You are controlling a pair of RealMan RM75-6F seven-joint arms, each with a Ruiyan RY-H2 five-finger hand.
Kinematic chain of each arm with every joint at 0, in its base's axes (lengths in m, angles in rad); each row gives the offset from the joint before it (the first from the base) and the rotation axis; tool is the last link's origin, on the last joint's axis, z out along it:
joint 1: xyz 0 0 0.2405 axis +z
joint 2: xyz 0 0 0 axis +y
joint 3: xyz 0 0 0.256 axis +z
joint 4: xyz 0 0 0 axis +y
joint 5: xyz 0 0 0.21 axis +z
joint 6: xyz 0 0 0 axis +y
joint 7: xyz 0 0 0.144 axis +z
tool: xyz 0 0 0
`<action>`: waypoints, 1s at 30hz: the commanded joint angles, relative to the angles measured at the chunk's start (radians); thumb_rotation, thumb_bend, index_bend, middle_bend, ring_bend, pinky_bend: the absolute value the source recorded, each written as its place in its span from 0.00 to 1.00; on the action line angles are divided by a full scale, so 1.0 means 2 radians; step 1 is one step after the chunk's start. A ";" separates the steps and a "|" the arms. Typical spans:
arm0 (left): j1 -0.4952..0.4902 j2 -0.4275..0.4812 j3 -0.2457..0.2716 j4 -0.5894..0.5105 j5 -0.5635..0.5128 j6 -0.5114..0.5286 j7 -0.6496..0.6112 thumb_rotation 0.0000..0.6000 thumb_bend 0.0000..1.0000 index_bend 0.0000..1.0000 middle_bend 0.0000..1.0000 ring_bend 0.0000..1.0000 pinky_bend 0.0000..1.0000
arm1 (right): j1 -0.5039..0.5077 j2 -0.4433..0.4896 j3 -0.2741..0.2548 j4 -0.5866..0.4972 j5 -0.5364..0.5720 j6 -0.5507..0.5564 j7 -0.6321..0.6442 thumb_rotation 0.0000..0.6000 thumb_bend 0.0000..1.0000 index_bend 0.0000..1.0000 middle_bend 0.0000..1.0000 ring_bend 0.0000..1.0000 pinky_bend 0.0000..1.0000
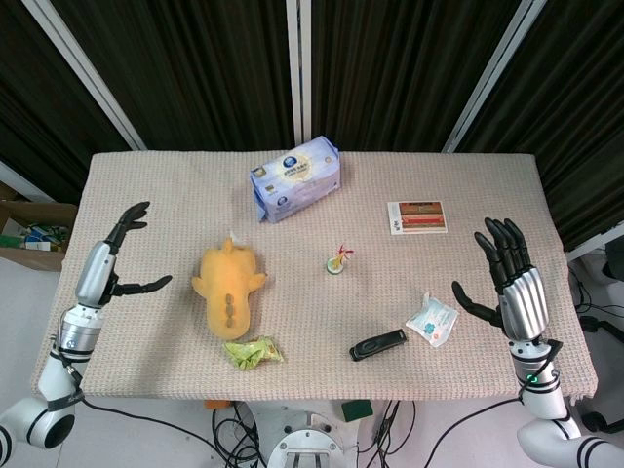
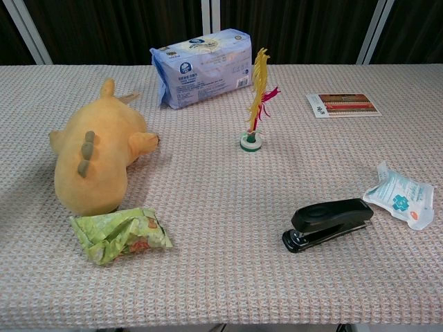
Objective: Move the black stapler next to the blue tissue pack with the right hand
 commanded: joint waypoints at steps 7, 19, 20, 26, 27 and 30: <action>-0.008 0.004 0.004 0.007 -0.003 -0.003 -0.016 0.99 0.09 0.03 0.10 0.13 0.24 | 0.003 -0.006 -0.009 0.026 0.018 -0.001 0.037 1.00 0.36 0.00 0.00 0.00 0.00; -0.003 0.012 0.013 0.022 -0.022 -0.004 0.129 1.00 0.09 0.04 0.12 0.13 0.24 | 0.023 0.158 -0.121 -0.170 -0.034 -0.177 -0.098 1.00 0.33 0.00 0.10 0.00 0.09; -0.001 0.013 0.014 0.023 -0.025 -0.004 0.155 1.00 0.09 0.04 0.12 0.13 0.24 | 0.029 0.190 -0.135 -0.210 -0.031 -0.216 -0.122 1.00 0.33 0.00 0.10 0.00 0.08; 0.013 0.018 0.022 0.020 -0.039 0.000 0.227 1.00 0.09 0.04 0.12 0.13 0.23 | 0.054 0.269 -0.170 -0.322 0.006 -0.360 -0.235 1.00 0.29 0.00 0.06 0.00 0.06; 0.015 0.020 0.025 0.017 -0.040 0.001 0.235 1.00 0.09 0.04 0.12 0.13 0.23 | 0.058 0.266 -0.172 -0.328 0.011 -0.377 -0.248 1.00 0.29 0.00 0.06 0.00 0.06; 0.021 0.025 0.031 0.011 -0.041 0.001 0.245 1.00 0.09 0.04 0.12 0.13 0.22 | 0.062 0.242 -0.176 -0.317 0.017 -0.404 -0.264 1.00 0.28 0.00 0.06 0.00 0.06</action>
